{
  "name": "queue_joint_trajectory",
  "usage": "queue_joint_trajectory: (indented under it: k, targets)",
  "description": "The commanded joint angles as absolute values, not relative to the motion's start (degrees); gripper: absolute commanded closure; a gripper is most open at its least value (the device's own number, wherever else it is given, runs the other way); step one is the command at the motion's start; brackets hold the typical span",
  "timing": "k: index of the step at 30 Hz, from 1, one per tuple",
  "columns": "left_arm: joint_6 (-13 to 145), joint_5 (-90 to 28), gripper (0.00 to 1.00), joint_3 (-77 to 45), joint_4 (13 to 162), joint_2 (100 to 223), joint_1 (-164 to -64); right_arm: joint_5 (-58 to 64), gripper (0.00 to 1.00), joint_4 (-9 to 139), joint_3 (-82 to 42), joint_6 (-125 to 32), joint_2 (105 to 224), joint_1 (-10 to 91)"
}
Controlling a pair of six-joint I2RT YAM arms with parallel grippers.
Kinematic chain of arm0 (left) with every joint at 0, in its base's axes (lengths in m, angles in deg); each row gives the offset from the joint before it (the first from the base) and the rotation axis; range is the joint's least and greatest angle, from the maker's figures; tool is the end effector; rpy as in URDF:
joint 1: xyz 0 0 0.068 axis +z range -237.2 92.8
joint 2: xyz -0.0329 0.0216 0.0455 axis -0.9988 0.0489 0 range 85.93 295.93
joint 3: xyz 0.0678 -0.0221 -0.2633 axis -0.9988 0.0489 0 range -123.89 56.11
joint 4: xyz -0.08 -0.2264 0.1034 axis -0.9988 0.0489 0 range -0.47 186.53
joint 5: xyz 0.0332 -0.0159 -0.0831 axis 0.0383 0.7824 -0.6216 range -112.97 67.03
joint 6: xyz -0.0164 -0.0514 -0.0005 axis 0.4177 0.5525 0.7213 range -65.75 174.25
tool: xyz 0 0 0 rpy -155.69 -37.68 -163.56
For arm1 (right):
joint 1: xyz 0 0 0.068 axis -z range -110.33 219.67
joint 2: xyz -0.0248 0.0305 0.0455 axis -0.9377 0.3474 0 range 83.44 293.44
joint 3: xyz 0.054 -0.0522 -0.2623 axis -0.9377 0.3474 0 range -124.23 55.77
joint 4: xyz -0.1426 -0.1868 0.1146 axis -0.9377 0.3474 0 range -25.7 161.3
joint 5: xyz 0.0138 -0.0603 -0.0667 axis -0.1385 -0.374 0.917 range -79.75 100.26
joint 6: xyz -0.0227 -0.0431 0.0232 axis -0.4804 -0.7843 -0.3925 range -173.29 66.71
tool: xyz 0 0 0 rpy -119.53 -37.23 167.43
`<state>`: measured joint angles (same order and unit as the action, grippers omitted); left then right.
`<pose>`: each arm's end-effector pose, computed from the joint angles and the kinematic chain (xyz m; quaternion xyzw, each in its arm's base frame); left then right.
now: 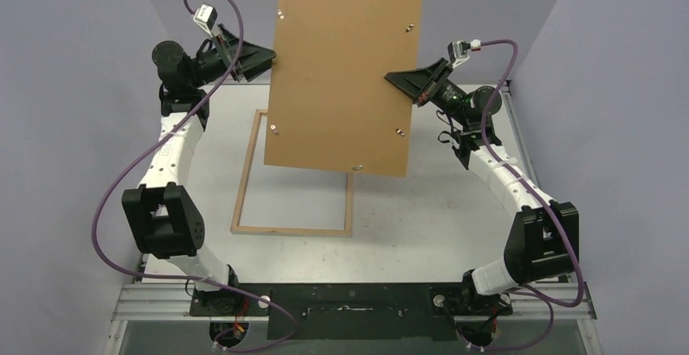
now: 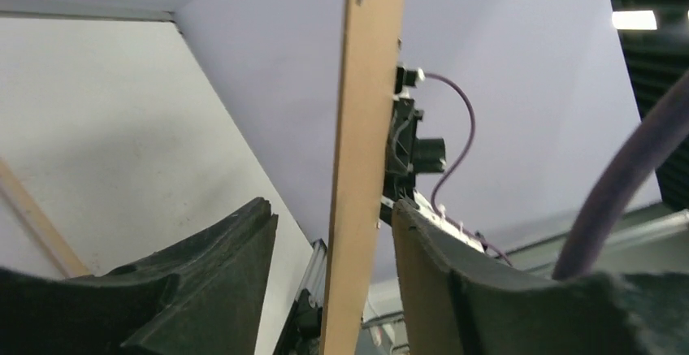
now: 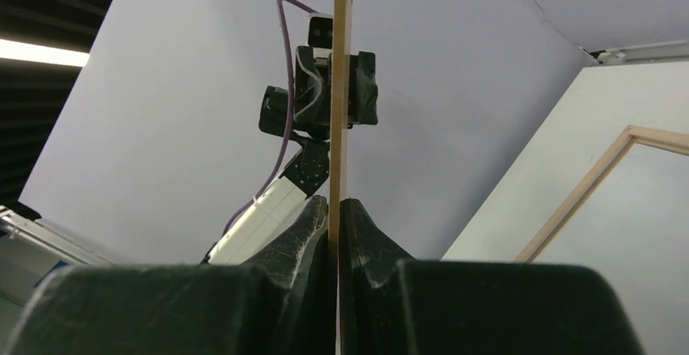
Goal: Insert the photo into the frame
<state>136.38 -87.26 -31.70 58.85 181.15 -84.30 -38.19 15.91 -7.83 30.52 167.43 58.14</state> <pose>0.3779 -0.0130 0.4395 0.0129 0.6435 -0.6764 0.3581 0.3172 0.0919 0.3928 -0.0069 0.5868 0.7202 0.3701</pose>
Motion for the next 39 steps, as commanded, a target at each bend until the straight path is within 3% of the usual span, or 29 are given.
queue_joint_trajectory:
  k: [1,5,10,15,29,31,37,39]
  targets:
    - [121.12,-81.66,0.42,-29.13,77.81,177.35,-80.08,-34.45,1.00,21.96,-9.02,23.32,164.06,58.26]
    - [111.42,-77.03,0.23,-22.59,88.59,174.81,-74.23,-30.36,1.00,28.55,-7.07,20.72,163.77,57.27]
    - [91.54,-59.09,0.16,-19.27,112.56,173.39,-70.80,-27.36,1.00,34.27,-4.35,17.75,164.42,54.88]
    - [82.63,-47.45,0.16,-17.71,122.32,178.63,-70.28,-26.72,1.00,37.03,-3.46,15.35,165.62,54.13]
    - [80.67,-52.61,0.17,-13.33,118.36,193.73,-70.52,-27.09,1.00,38.61,-1.94,14.00,165.20,54.03]
    - [81.74,-53.82,0.20,-12.63,117.11,194.23,-71.07,-27.10,1.00,38.39,-1.74,14.26,165.10,54.03]
    - [83.78,-58.03,0.53,-11.76,113.10,196.05,-74.55,-27.23,1.00,38.61,-0.91,14.05,166.30,53.97]
    - [84.08,-57.69,0.56,-12.38,113.27,197.14,-76.53,-27.76,1.00,39.53,-0.98,13.53,167.07,54.01]
